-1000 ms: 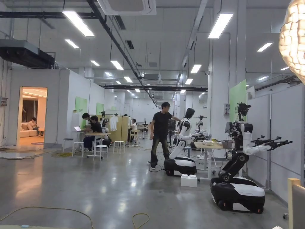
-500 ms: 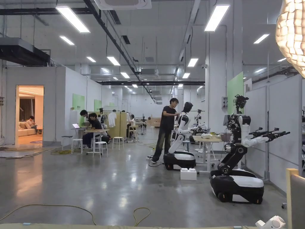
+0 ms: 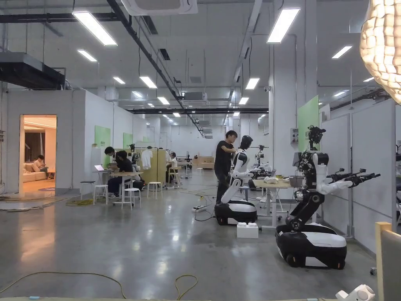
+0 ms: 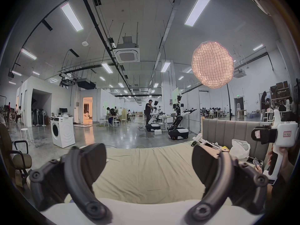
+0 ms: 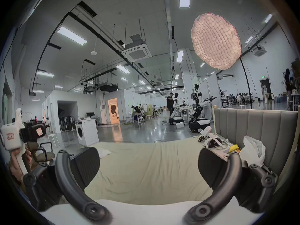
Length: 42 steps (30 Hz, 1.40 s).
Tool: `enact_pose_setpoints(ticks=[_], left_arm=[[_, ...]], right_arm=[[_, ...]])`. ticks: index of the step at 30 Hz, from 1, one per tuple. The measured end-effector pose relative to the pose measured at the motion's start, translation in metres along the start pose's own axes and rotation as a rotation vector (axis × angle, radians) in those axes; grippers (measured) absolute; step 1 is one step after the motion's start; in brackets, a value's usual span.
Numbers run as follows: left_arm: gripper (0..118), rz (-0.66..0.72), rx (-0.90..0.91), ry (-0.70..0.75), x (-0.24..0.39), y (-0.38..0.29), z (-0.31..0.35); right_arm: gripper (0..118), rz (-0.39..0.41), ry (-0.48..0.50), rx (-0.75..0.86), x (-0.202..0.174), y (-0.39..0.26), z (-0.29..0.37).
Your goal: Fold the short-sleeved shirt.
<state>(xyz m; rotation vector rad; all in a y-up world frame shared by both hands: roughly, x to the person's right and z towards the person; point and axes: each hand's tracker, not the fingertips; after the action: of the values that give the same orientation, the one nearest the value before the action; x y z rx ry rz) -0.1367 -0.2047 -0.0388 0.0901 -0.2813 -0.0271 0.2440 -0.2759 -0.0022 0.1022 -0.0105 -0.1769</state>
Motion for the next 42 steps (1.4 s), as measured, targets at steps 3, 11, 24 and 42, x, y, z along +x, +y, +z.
enact_pose_setpoints(ticks=[3,11,24,42], left_arm=[[114,-0.003,0.01,0.008,0.001,0.001,0.0],[114,0.033,0.013,0.026,-0.004,0.003,0.001],[114,0.067,-0.02,0.091,-0.012,0.002,-0.001],[114,0.088,-0.051,0.084,-0.016,0.0,-0.005]], right_arm=[[118,-0.007,-0.004,-0.026,0.003,0.002,0.003],[118,0.0,-0.01,-0.039,0.003,0.001,0.007],[118,0.018,0.035,-0.064,-0.003,0.003,0.002],[118,-0.079,0.072,-0.123,-0.006,0.008,-0.012]])
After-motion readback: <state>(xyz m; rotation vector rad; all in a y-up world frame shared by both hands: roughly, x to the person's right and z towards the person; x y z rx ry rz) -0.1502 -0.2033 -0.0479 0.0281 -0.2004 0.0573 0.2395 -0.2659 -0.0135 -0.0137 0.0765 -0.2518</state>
